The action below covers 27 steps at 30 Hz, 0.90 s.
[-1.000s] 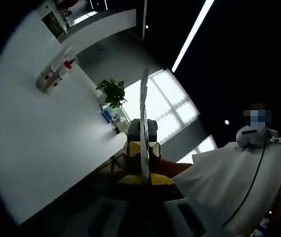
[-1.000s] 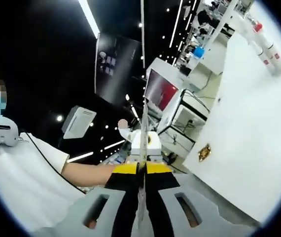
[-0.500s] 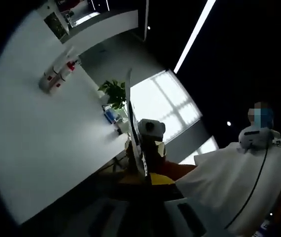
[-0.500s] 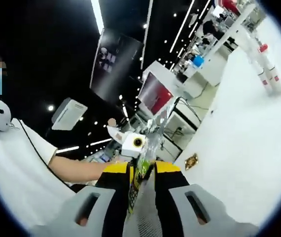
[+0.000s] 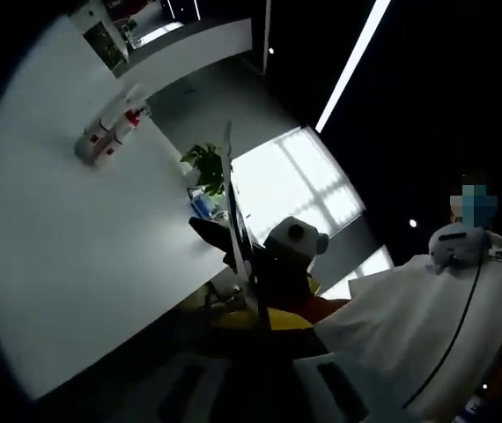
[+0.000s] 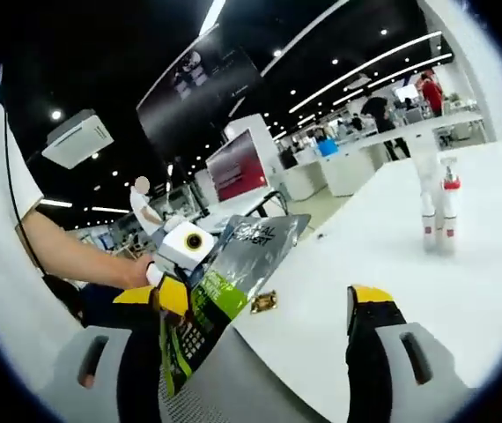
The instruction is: Arrange the skincare products in the storage area until every visible bottle or jar stands upright without overlapping.
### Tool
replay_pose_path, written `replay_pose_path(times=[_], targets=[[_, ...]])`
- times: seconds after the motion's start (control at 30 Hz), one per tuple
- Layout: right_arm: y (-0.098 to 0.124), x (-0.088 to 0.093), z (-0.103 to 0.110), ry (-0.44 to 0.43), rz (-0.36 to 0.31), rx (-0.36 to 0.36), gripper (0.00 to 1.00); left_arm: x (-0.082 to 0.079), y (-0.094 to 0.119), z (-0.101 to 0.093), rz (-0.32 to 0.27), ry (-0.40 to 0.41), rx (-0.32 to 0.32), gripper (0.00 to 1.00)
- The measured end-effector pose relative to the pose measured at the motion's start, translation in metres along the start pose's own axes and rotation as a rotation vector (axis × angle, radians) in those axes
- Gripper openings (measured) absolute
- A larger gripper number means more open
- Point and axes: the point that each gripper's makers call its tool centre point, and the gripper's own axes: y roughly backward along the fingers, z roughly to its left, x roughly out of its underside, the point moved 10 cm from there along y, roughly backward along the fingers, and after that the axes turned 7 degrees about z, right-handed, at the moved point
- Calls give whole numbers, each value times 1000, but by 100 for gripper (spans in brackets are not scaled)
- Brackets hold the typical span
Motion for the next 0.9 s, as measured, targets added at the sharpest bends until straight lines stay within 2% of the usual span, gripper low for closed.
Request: replay_pose_path(times=[0.23, 0.37, 0.47, 0.57, 0.7, 0.8, 0.9], targets=[[-2, 3, -2, 42, 6, 61, 97, 0, 0, 3, 3, 19, -18, 1], [-1, 4, 0, 72, 23, 60, 97, 0, -1, 4, 3, 29, -23, 1], [-5, 8, 3, 164, 62, 67, 97, 0, -2, 4, -1, 35, -31, 1], [-10, 10, 12, 201, 59, 55, 97, 0, -3, 5, -2, 41, -33, 1], [-12, 14, 14, 266, 90, 74, 95, -1, -4, 6, 0, 53, -40, 1], [-11, 12, 9, 238, 81, 73, 93, -1, -5, 6, 1, 59, -42, 2], [-7, 8, 2, 185, 67, 105, 86, -1, -5, 7, -1, 63, -43, 2]])
